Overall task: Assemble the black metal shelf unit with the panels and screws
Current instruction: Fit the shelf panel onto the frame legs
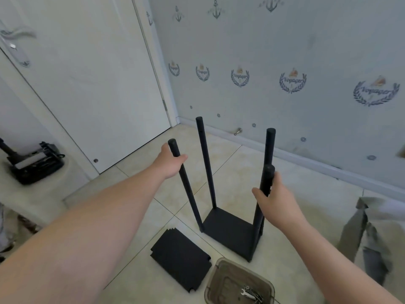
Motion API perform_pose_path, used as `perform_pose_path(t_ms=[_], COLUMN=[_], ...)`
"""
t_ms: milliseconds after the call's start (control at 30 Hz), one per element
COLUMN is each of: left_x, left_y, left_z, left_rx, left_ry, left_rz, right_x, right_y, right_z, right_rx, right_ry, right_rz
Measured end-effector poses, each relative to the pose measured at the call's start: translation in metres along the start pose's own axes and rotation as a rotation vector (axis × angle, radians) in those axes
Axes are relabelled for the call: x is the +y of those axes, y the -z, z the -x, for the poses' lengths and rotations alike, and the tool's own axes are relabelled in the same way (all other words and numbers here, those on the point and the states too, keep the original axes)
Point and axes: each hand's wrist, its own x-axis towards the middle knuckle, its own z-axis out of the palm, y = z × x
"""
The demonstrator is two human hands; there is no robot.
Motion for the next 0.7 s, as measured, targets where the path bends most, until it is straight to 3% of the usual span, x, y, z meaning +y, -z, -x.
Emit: perform_pose_path(t_ms=[167,433,700], left_x=[-0.001,0.013,0.021], left_y=[-0.008,-0.016,0.053], left_z=[-0.028,0.000,0.072], left_rx=[0.114,0.113,0.243], left_ry=[-0.010,-0.070,-0.157], left_rz=[0.144,0.226,0.281], right_x=[0.010,0.006,-0.024], right_y=[-0.007,0.001,0.017], right_z=[-0.017,-0.007,0.035], right_rx=[0.033,0.057,0.068], right_ry=[-0.004,0.003,0.111], right_rz=[-0.003,-0.079,-0.200])
